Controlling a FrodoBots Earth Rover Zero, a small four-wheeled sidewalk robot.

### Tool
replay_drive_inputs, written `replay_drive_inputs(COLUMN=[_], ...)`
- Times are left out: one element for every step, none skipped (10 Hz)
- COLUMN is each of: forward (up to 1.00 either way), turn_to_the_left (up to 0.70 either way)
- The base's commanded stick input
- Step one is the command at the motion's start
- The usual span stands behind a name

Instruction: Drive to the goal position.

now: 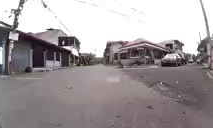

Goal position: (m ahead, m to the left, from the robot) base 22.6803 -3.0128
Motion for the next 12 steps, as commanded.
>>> replay_drive_inputs(forward=[1.0,1.0,1.0,1.0,1.0,1.0,1.0,1.0,1.0,1.0,1.0,1.0], turn_to_the_left=[0.0,0.0,0.0,0.0,0.0,0.0,0.0,0.0,0.0,0.0,0.0,0.0])
